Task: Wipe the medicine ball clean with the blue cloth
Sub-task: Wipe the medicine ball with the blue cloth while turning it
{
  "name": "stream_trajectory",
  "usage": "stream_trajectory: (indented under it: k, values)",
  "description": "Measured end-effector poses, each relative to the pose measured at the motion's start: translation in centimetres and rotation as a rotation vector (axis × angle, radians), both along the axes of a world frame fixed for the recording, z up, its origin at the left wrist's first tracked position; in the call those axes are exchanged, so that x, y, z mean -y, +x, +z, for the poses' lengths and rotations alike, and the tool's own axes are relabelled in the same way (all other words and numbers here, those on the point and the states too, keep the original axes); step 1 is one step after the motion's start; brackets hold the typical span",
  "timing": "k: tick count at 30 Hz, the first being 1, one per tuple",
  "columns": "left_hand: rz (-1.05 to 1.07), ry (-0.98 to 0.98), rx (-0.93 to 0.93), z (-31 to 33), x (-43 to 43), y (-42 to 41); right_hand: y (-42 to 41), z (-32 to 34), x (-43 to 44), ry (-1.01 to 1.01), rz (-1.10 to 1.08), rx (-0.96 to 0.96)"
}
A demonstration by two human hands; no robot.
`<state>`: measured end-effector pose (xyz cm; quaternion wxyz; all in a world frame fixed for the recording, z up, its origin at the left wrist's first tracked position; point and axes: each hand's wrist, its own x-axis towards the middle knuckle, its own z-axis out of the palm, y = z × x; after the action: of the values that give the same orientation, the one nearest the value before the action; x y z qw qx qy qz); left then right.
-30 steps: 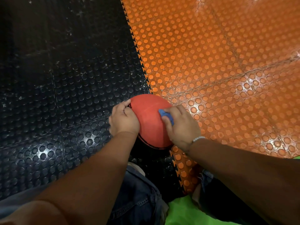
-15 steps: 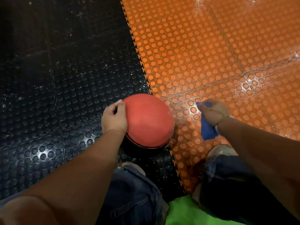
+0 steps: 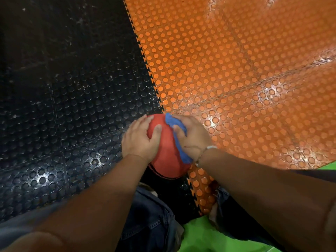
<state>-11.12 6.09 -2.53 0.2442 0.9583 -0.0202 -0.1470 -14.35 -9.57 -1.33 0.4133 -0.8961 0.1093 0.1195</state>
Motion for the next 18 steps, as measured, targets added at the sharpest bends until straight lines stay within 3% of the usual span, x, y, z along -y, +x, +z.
stream_trajectory:
  k: [3, 5, 9, 10, 13, 18]
  values:
    - [-0.019, 0.039, 0.001, 0.0, 0.0, -0.9, 0.0, -0.8, 1.2, -0.033, -0.227, -0.23]
    - [-0.02, 0.045, 0.014, 0.1, 0.0, -1.0, 0.8, -0.5, 0.5, -0.077, -0.218, -0.278]
    - [0.008, 0.047, -0.004, 0.1, 0.1, 0.1, -0.8, 1.2, -2.9, -0.12, 0.084, 0.042]
    - [-0.007, 0.047, -0.019, 0.3, 0.2, 0.1, -1.4, 1.1, -2.7, -0.133, 0.071, 0.069]
    - [-0.102, 0.123, -0.114, 1.1, 0.9, -0.4, -1.7, 0.5, -0.1, -0.126, -0.095, -0.126]
    - [-0.17, 0.268, -0.293, 2.8, 3.2, 0.0, 0.2, 1.6, 3.4, 0.077, -0.318, -0.458]
